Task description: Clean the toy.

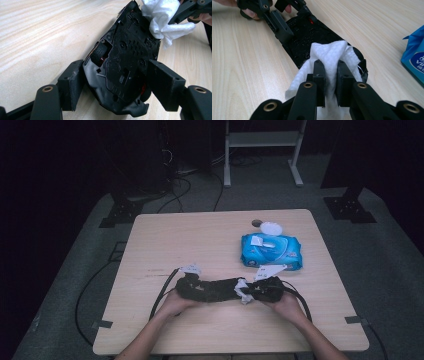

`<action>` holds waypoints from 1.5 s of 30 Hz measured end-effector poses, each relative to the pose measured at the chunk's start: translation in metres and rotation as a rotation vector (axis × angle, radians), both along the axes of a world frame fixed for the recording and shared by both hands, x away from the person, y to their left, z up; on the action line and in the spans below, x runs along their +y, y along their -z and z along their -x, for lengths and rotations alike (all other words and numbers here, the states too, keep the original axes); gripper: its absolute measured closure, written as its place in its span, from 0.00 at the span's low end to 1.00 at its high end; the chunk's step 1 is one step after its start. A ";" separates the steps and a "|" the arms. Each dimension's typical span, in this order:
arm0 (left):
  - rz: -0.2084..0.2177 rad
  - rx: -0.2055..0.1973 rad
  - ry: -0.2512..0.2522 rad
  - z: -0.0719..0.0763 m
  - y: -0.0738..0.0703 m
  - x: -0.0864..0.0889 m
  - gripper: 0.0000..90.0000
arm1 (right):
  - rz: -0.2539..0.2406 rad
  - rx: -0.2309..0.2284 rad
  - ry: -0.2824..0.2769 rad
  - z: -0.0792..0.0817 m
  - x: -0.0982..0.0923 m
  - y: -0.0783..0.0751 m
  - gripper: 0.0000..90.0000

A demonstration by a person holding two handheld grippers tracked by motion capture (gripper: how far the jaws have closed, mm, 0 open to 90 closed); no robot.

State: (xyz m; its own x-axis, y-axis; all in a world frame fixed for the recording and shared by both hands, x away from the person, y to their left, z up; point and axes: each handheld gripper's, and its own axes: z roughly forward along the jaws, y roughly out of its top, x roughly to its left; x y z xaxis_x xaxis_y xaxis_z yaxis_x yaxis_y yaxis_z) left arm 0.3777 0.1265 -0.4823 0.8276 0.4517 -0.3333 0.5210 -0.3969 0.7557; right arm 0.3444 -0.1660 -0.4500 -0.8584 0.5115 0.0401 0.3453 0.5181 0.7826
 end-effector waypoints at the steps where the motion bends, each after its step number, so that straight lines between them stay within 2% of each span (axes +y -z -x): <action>1: -0.006 -0.013 0.001 0.001 -0.001 -0.001 0.35 | -0.002 0.006 0.000 -0.001 -0.001 0.000 0.88; 4: -0.032 -0.076 0.007 0.007 -0.003 -0.004 0.35 | -0.008 0.014 0.010 -0.003 -0.004 -0.003 0.88; 9: -0.051 -0.172 0.002 0.017 -0.005 -0.008 0.35 | -0.019 0.029 0.037 -0.006 -0.013 -0.008 0.84; 11: -0.070 -0.220 0.004 0.022 -0.006 -0.009 0.34 | -0.015 0.020 0.046 -0.007 -0.016 -0.009 0.79; 14: -0.091 -0.290 0.005 0.029 -0.007 -0.011 0.34 | -0.019 0.033 0.054 -0.009 -0.020 -0.010 0.73; 17: -0.093 -0.325 0.000 0.033 -0.006 -0.012 0.34 | -0.027 0.036 0.069 -0.013 -0.023 -0.009 0.65; 19: -0.103 -0.349 0.005 0.035 -0.006 -0.012 0.34 | -0.037 0.069 0.075 -0.016 -0.024 -0.008 0.57; 22: -0.111 -0.379 0.013 0.037 -0.006 -0.013 0.34 | -0.054 0.092 0.068 -0.021 -0.027 -0.006 0.49; 26: -0.125 -0.422 0.023 0.040 -0.006 -0.014 0.34 | -0.094 0.192 0.032 -0.033 -0.028 0.001 0.41; 29: -0.139 -0.449 0.032 0.043 -0.007 -0.015 0.34 | -0.117 0.238 0.004 -0.038 -0.027 0.006 0.40; 33: -0.170 -0.516 0.054 0.046 -0.007 -0.016 0.34 | -0.125 0.283 -0.046 -0.041 -0.022 0.012 0.40; 34: -0.175 -0.522 0.055 0.047 -0.007 -0.016 0.34 | -0.124 0.286 -0.058 -0.042 -0.020 0.013 0.42; 36: -0.181 -0.536 0.054 0.047 -0.008 -0.015 0.35 | -0.112 0.259 -0.071 -0.040 -0.017 0.012 0.43; 37: -0.176 -0.530 0.054 0.047 -0.008 -0.015 0.35 | -0.103 0.249 -0.074 -0.040 -0.016 0.011 0.43; 39: -0.131 -0.486 0.058 0.044 -0.010 -0.010 0.38 | -0.093 0.220 -0.086 -0.038 -0.016 0.010 0.44; 41: -0.083 -0.413 0.059 0.038 -0.010 -0.006 0.43 | -0.081 0.178 -0.099 -0.036 -0.015 0.010 0.45; 44: -0.071 -0.348 0.069 0.031 -0.006 -0.006 0.43 | -0.047 0.105 -0.121 -0.031 -0.011 0.008 0.46; 45: -0.061 -0.342 0.077 0.029 -0.006 -0.007 0.44 | -0.035 0.083 -0.125 -0.030 -0.009 0.007 0.46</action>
